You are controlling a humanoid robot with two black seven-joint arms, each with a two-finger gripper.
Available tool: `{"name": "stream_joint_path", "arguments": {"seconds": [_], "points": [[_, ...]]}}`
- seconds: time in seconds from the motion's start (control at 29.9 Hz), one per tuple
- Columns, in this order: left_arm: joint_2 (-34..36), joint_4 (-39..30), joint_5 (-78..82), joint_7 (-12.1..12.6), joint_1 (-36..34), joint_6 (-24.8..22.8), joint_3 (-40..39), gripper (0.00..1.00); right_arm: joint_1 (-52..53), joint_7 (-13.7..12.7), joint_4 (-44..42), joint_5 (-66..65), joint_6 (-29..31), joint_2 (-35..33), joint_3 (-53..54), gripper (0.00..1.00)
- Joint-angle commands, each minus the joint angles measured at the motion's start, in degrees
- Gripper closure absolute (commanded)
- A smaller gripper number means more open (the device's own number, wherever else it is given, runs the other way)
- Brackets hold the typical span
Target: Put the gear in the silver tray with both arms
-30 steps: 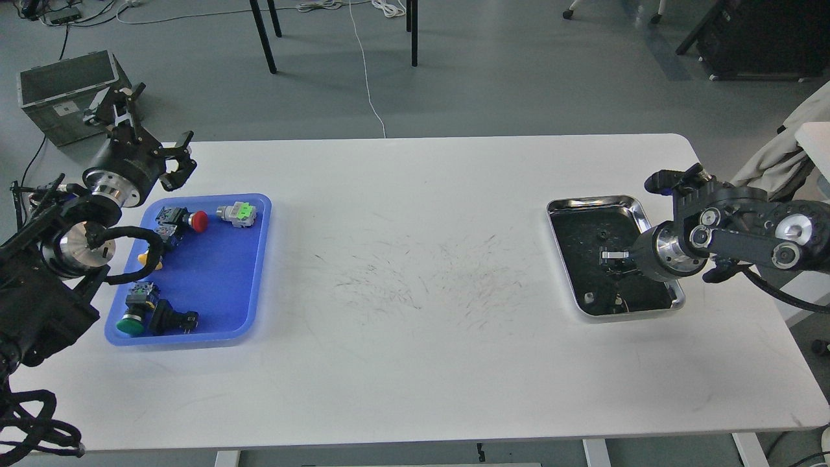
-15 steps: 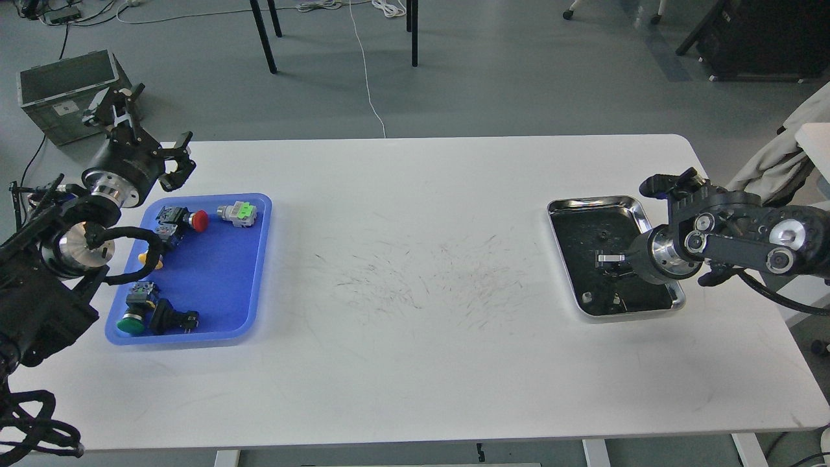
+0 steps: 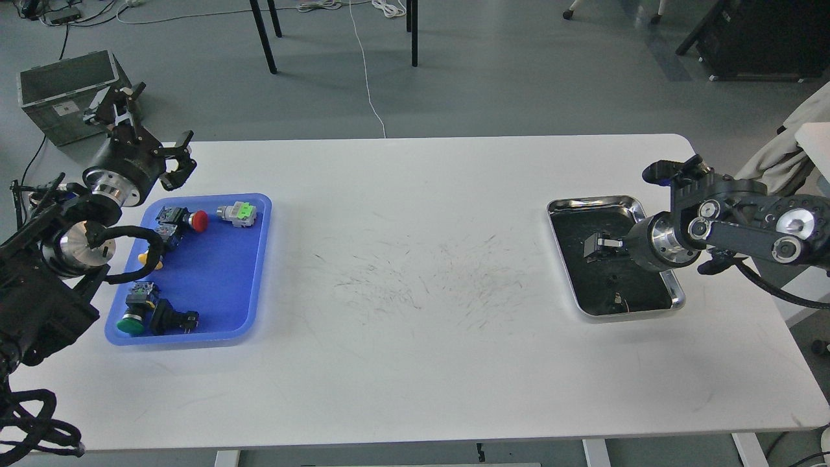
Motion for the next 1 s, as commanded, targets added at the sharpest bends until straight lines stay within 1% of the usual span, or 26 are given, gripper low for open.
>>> {"name": "stream_joint_path", "arguments": {"seconds": [0.0,0.13,0.23,0.3,0.37,0.47,0.53,0.64,0.7,0.8,0.94,0.97], "points": [[0.1,0.2,0.1,0.0,0.0,0.1,0.0,0.02,-0.1,0.0,-0.8,0.1,-0.3,-1.3,5.7,0.06],[0.2,0.2,0.0,0.0,-0.2,0.0,-0.1,0.02,-1.1,0.3,-5.0,0.8,-0.4,-2.4,15.5,0.06],[0.3,0.2,0.0,0.2,-1.1,0.0,-0.1,0.02,-3.6,2.2,-10.2,5.3,-0.3,-1.5,26.1,0.06],[0.4,0.3,0.0,0.6,-2.3,0.1,-0.1,0.02,-5.8,2.5,-13.9,9.9,-0.1,-1.2,34.1,0.06],[0.4,0.6,0.0,0.8,-3.3,0.4,-0.1,0.02,-8.0,2.5,-17.6,14.8,-0.3,1.5,42.4,0.06],[0.4,0.6,0.0,1.1,-4.9,2.5,-0.1,0.02,-10.6,2.6,-20.9,19.8,-0.2,5.8,51.6,0.06],[0.2,0.6,0.0,1.4,-5.8,3.5,-0.1,0.02,-13.3,2.9,-21.3,24.3,0.0,6.9,57.9,0.06],[-0.4,0.6,-0.4,1.5,-6.1,4.5,-0.1,0.02,-19.1,4.6,-20.6,32.9,0.2,8.8,68.3,0.06],[-1.7,0.5,-0.8,1.5,-6.2,5.4,-0.3,0.02,-23.4,4.7,-20.6,36.6,0.3,11.9,76.1,0.06],[-3.7,-0.4,-1.0,1.4,-5.9,6.6,-1.1,0.02,-30.2,4.4,-19.6,37.6,1.1,14.6,86.2,0.05],[-4.5,-0.4,-2.1,1.4,-5.2,6.9,-0.8,0.02,-37.8,4.4,-16.7,37.6,3.2,15.8,92.3,0.04],[-4.6,-0.4,-2.2,1.3,-5.1,6.8,-0.8,0.02,-39.2,4.7,-16.2,37.9,3.2,15.8,93.1,0.03]]}}
